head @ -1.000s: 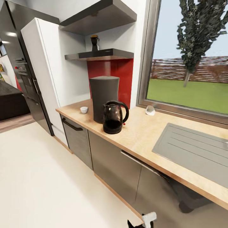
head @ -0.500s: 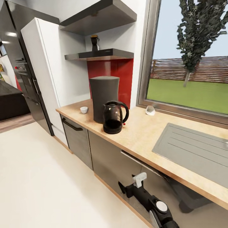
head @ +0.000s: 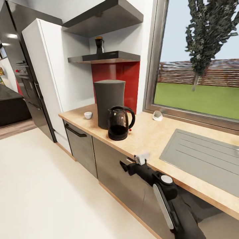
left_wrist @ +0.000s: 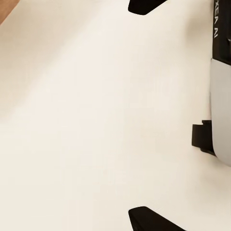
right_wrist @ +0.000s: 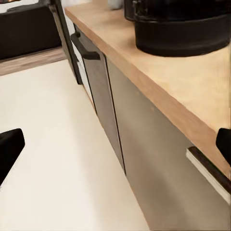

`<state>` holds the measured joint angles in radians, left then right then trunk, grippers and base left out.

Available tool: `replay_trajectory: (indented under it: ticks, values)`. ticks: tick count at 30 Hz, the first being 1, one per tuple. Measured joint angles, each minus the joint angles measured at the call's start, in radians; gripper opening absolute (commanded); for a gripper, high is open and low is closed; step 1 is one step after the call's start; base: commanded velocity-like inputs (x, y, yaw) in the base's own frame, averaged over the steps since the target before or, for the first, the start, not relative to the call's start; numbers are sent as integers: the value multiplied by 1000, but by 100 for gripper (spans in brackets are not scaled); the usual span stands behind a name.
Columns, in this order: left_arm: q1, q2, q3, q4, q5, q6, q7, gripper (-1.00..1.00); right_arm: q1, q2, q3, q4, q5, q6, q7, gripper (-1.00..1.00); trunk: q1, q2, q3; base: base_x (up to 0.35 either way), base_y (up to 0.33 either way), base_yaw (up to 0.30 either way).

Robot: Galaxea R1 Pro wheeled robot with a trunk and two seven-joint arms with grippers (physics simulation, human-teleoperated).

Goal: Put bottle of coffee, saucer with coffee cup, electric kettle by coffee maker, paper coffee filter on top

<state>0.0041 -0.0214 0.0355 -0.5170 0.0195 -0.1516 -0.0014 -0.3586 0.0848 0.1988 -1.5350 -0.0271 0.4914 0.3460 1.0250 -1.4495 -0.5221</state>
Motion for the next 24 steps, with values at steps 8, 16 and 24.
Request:
replay_trajectory:
  ticks: [8, 16, 24]
  values:
    - [0, -1, -1, 0, 0, -1, 0, 100, -244, -8, -47, -5, -41, 212, -7, 100, 0, 0, 0, 0, 0, 0]
    - [0, 0, -1, 0, 0, -1, 0, 100, -307, -42, -188, 1, -37, 245, -113, 100, 0, 0, 0, 52, 0, 0]
    - [0, 1, 1, 0, 1, -1, 0, 100, -347, -83, -212, 45, -36, 246, -353, 100, -1, 0, 0, 275, 0, 0]
